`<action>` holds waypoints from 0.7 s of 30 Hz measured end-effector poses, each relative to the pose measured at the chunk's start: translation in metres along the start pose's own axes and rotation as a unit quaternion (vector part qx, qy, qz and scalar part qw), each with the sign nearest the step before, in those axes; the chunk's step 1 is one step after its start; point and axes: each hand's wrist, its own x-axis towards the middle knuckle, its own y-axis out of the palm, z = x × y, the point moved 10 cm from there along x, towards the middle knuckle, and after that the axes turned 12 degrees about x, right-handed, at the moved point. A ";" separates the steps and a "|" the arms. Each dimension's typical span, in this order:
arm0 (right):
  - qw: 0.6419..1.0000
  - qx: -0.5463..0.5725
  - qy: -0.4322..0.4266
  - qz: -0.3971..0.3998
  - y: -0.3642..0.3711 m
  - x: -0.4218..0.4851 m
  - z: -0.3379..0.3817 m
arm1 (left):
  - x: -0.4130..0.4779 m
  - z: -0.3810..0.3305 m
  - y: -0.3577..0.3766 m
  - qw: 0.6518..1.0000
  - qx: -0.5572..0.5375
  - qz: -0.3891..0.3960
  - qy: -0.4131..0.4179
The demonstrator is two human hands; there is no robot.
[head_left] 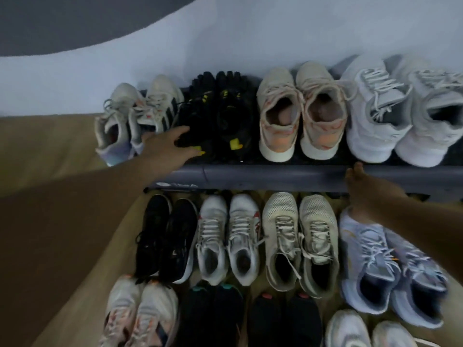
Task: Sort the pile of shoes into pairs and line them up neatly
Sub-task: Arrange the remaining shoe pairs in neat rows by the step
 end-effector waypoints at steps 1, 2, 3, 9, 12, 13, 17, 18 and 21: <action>1.000 -0.012 0.004 -0.004 0.000 0.000 -0.001 | -0.004 0.005 -0.016 0.997 0.010 -0.075 0.013; 1.000 -0.010 0.007 -0.011 -0.001 0.000 -0.001 | -0.009 0.009 -0.032 0.986 0.055 -0.154 0.015; 1.000 -0.013 0.010 -0.016 0.000 0.003 -0.003 | -0.013 0.019 -0.042 0.972 0.111 -0.206 -0.007; 0.999 0.043 0.027 -0.008 -0.003 0.004 0.002 | -0.006 0.094 0.004 0.994 0.091 -0.033 -0.052; 0.994 0.080 0.069 -0.006 0.013 0.008 -0.003 | -0.031 0.096 -0.014 0.988 0.043 -0.145 0.043; 0.994 0.084 0.067 0.009 0.028 0.006 0.004 | -0.039 0.107 -0.014 0.981 0.049 -0.178 0.054; 0.992 0.125 0.019 -0.021 0.085 -0.065 0.082 | -0.076 0.183 0.068 0.994 0.050 -0.089 -0.029; 0.990 0.141 0.000 -0.029 0.103 -0.088 0.108 | -0.095 0.199 0.098 0.997 0.030 -0.044 -0.056; 0.984 0.161 -0.079 -0.016 0.166 -0.149 0.174 | -0.168 0.235 0.181 0.989 -0.001 0.084 -0.126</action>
